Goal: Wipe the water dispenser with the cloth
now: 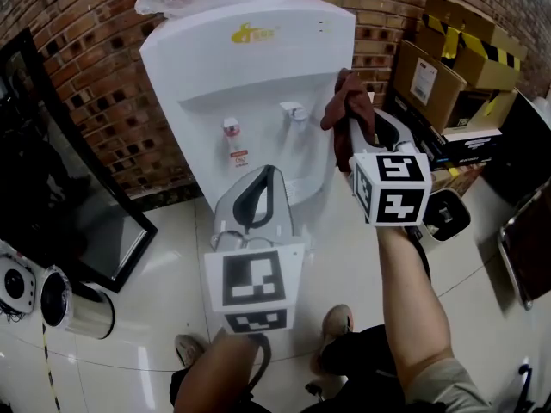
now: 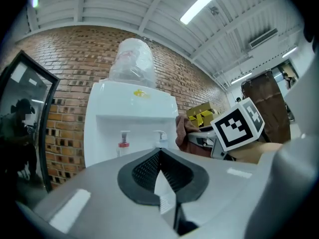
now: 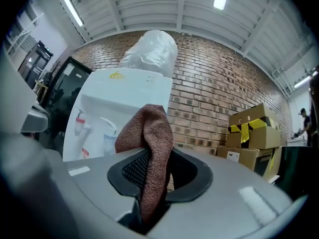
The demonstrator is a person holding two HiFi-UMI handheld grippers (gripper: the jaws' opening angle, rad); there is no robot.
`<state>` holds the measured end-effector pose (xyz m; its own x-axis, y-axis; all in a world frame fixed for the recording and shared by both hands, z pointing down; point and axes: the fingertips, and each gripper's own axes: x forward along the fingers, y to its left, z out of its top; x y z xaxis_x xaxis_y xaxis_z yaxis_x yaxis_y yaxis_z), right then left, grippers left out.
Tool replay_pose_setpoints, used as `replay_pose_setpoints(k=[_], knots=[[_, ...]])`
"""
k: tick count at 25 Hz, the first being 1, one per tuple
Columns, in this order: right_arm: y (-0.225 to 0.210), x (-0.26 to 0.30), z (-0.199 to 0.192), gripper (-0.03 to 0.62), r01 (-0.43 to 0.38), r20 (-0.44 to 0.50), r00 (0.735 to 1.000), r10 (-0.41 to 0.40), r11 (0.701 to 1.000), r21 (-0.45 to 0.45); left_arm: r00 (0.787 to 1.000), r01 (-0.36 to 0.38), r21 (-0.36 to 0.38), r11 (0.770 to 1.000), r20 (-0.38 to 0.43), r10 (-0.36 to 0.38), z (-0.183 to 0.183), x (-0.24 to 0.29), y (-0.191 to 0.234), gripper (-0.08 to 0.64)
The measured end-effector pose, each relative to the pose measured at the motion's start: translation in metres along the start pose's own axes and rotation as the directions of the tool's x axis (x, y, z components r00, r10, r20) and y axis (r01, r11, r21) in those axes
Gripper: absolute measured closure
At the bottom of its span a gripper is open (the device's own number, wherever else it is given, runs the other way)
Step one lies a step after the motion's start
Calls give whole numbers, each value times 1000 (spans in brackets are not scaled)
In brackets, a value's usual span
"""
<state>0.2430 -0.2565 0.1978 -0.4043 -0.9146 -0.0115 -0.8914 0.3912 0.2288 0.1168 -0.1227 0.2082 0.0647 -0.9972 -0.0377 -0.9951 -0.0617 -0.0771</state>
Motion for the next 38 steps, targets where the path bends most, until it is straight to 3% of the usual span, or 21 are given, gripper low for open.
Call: replay_pose_setpoints(k=[6, 11, 15, 18, 21, 26, 33, 38], knots=[[35, -28, 29, 485, -85, 94, 992, 86, 996, -7, 998, -39, 104, 994, -54, 45, -17, -25, 10, 560], [128, -54, 63, 485, -299, 217, 931, 293, 954, -7, 975, -204, 110, 973, -68, 212, -41, -60, 73, 560], [213, -59, 45, 485, -441, 176, 878, 445, 895, -62, 949, -293, 127, 948, -85, 305, -68, -83, 121, 560], [264, -46, 29, 485, -493, 131, 855, 501, 865, -92, 935, -323, 107, 941, -122, 334, -90, -93, 147, 560], [297, -30, -1, 485, -525, 67, 846, 529, 848, -67, 936, -318, 68, 946, -135, 325, -98, -93, 157, 560], [303, -9, -27, 485, -517, 13, 856, 517, 856, -22, 952, -275, 40, 961, -132, 278, -96, -81, 150, 560], [275, 5, -42, 485, -472, -26, 882, 471, 882, -7, 962, -237, 13, 971, -135, 236, -99, -63, 136, 560], [242, 16, -59, 485, -407, -72, 909, 410, 912, 51, 968, -208, 13, 978, -144, 208, -106, -51, 120, 560]])
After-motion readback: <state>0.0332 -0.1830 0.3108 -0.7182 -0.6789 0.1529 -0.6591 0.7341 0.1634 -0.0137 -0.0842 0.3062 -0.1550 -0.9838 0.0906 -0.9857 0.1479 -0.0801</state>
